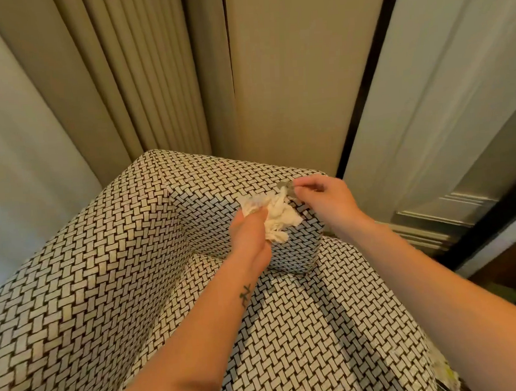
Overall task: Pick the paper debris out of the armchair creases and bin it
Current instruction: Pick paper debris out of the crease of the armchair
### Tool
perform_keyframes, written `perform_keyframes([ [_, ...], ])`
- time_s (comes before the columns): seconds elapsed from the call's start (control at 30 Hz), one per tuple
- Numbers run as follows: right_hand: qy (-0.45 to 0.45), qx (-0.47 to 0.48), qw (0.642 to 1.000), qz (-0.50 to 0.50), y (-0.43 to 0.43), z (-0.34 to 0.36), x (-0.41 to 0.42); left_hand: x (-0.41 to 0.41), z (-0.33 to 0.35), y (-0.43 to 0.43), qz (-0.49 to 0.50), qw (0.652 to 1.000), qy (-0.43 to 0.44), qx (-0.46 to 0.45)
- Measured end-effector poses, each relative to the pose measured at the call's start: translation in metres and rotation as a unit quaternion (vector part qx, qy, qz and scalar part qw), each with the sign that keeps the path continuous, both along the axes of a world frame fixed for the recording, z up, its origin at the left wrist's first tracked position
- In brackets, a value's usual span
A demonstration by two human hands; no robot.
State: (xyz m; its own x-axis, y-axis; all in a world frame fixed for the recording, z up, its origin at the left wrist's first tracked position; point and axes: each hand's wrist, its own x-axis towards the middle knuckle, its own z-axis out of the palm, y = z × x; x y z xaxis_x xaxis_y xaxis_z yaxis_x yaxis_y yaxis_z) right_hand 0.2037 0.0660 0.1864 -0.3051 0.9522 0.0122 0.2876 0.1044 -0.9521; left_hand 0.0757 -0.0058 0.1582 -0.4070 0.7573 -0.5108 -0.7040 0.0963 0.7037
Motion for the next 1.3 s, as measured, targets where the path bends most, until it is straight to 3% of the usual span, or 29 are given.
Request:
perform_keyframes([
  [0.53,-0.197,0.118,0.973,0.032,0.07,-0.03,-0.06,-0.024,0.001,0.041,0.082,0.996,0.021,-0.004],
  [0.77,-0.212,0.148,0.966,0.0,0.065,-0.032,-0.063,-0.023,0.005,0.039,0.079,0.996,0.031,-0.019],
  [1.0,-0.076,0.158,0.983,-0.062,0.037,-0.021,-0.057,-0.02,0.022,0.02,0.056,0.998,0.033,-0.022],
  [1.13,-0.043,0.171,0.982,-0.061,-0.009,-0.018,-0.033,-0.011,0.027,-0.004,0.044,0.999,0.025,-0.009],
  [1.3,0.11,0.026,0.988,-0.1,-0.065,-0.011,-0.001,0.024,0.029,-0.04,0.003,0.999,0.033,-0.006],
])
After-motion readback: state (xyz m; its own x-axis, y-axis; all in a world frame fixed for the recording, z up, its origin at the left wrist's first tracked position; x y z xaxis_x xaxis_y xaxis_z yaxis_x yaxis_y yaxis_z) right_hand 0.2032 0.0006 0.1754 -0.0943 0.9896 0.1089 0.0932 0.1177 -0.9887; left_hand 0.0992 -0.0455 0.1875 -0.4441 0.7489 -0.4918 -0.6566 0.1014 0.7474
